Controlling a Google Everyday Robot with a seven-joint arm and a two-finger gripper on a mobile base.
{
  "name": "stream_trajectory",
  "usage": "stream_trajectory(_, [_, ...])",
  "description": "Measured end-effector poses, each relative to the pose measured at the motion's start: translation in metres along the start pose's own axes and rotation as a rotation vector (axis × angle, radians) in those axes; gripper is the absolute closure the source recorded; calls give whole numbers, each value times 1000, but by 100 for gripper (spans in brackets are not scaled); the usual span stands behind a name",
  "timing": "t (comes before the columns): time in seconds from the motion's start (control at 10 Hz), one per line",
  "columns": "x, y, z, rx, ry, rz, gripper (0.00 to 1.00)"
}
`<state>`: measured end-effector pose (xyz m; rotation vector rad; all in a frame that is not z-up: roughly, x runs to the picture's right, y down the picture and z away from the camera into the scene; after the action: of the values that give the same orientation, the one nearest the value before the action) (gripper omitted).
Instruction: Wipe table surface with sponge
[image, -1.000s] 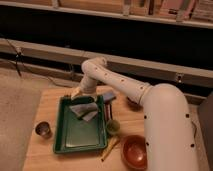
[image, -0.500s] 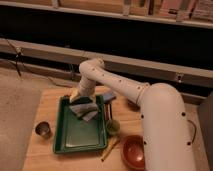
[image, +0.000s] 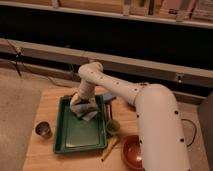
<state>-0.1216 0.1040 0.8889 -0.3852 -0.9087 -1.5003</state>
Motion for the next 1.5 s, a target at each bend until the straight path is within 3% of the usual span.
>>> stream_trajectory(0.4, [13, -7, 8, -15, -11, -48, 20])
stream_trajectory(0.8, [22, -3, 14, -18, -34, -53, 20])
stream_trajectory(1.5, [16, -6, 17, -11, -49, -56, 22])
